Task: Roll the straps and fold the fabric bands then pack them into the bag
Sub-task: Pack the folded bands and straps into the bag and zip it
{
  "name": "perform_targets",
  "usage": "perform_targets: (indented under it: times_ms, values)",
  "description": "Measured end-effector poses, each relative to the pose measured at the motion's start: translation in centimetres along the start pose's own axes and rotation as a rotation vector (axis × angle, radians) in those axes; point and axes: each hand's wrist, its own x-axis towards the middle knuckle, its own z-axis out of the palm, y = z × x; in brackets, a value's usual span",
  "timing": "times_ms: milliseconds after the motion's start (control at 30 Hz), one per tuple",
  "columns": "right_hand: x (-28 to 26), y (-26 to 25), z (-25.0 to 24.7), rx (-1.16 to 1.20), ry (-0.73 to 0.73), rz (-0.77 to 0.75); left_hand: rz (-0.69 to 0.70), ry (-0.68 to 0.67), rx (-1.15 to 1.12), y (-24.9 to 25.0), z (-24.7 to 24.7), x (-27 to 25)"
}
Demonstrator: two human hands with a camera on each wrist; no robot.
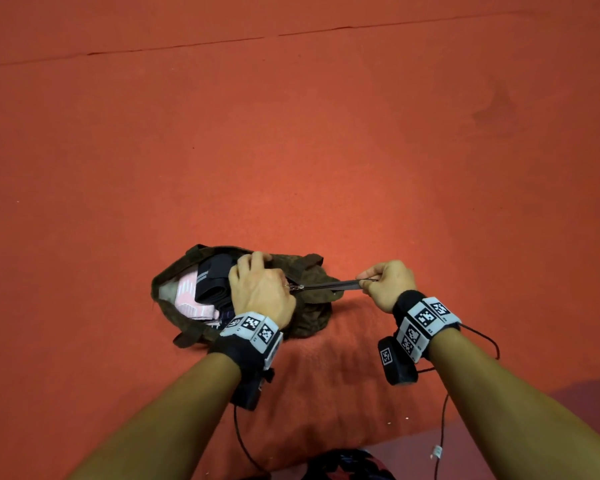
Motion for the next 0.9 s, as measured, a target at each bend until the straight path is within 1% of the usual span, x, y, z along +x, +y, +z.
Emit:
perform_targets:
  times_ms: [100, 233, 367, 433, 467, 500, 533, 567, 600, 633, 667, 700, 733, 800, 833, 900]
  values:
    - [0.4, 0.6, -0.1, -0.052, 0.027, 0.020, -0.014, -0.002, 0.025, -2.0, 0.3, -0.3]
    - [0.8, 0.0, 0.5, -0.169, 0.071, 0.015, -0.048, 0.015, 0.003, -2.8, 0.7, -0.4]
    - [0.9, -1.1, 1.5, -0.287, 0.095, 0.045, -0.085, -0.031, -0.070, -3.7, 1.2, -0.2]
    - [1.1, -2.0, 1.7, -0.332, 0.109, 0.030, -0.089, -0.072, -0.077, -4.1, 1.4, -0.3]
    - [0.9, -2.4, 1.9, -0.363, 0.115, 0.000, -0.099, -0.099, -0.068, -4.2, 1.5, -0.3]
    - [0.5, -3.0, 2.2, -0.402, 0.128, -0.074, -0.111, -0.115, -0.060, -4.3, 1.5, -0.3]
    - [0.0, -3.6, 2.7, -0.446, 0.145, -0.200, -0.120, -0.125, -0.060, -4.4, 1.5, -0.2]
    - [-0.7, -4.3, 3.3, -0.476, 0.145, -0.357, -0.123, -0.136, -0.068, -4.6, 1.6, -0.1]
    - [-1.5, -5.1, 4.3, -0.507, 0.096, -0.508, -0.117, -0.143, -0.079, -4.7, 1.7, 0.1]
    - [-2.1, -5.8, 5.5, -0.557, 0.004, -0.615, -0.100, -0.149, -0.089, -4.8, 1.7, 0.2]
    - [-2.6, -6.4, 6.9, -0.618, -0.097, -0.663, -0.082, -0.153, -0.098, -4.9, 1.7, 0.4]
    - [-2.8, -6.8, 8.3, -0.679, -0.171, -0.654, -0.066, -0.159, -0.104, -4.9, 1.6, 0.5]
    - [-2.8, -7.1, 9.5, -0.727, -0.199, -0.614, -0.052, -0.161, -0.108, -5.1, 1.4, 0.6]
    - [-2.5, -7.4, 10.9, -0.744, -0.184, -0.554, -0.032, -0.170, -0.116, -5.3, 1.1, 0.6]
    - [-2.4, -7.5, 11.2, -0.746, -0.181, -0.553, -0.026, -0.174, -0.118, -5.5, 1.0, 0.6]
    - [-1.8, -7.6, 10.9, -0.776, -0.211, -0.603, -0.030, -0.183, -0.110, -5.5, 0.7, 0.6]
